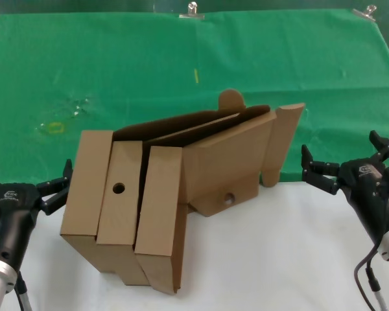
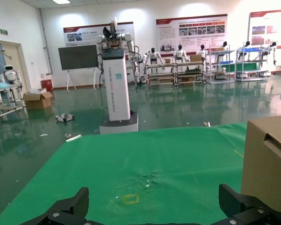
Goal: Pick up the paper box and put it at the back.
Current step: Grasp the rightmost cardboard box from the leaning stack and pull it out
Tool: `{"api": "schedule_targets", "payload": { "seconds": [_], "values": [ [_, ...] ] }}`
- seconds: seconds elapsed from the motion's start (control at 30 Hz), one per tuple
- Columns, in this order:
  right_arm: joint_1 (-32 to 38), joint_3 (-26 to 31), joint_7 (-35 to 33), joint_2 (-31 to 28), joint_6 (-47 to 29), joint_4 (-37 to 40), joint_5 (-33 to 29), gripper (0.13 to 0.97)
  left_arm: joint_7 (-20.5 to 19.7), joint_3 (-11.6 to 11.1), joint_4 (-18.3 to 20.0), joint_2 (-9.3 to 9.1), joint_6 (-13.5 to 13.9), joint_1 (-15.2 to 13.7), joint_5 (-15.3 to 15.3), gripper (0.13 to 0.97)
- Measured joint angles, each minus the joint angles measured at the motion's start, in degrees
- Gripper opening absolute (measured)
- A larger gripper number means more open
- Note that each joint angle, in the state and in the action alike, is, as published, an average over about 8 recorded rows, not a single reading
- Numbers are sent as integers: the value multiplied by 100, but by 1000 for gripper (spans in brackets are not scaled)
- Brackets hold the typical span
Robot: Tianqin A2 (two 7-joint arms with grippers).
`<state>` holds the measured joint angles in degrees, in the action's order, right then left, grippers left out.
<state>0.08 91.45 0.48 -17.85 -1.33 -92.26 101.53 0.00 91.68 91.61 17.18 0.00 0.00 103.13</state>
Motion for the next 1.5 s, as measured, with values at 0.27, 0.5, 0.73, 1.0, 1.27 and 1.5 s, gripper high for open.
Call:
{"api": "schedule_targets", "payload": {
  "seconds": [0.27,0.5,0.73,1.0,1.27,1.5],
  "values": [
    [0,0,0,0,0,0,0,966,0,0,0,0,0,0,0,966],
    [-7,-5,41,-70,-32,4,32,966,0,0,0,0,0,0,0,966],
    [-142,-141,44,-563,-580,133,200,966,0,0,0,0,0,0,0,960],
    [-563,-196,-756,-1023,-2070,205,492,966,0,0,0,0,0,0,0,922],
    [-427,391,-1752,-1193,-3791,158,1085,966,0,0,0,0,0,0,0,851],
    [635,1638,-2857,-1522,-5575,1082,2068,966,0,0,0,0,0,0,0,738]
  ]
}}
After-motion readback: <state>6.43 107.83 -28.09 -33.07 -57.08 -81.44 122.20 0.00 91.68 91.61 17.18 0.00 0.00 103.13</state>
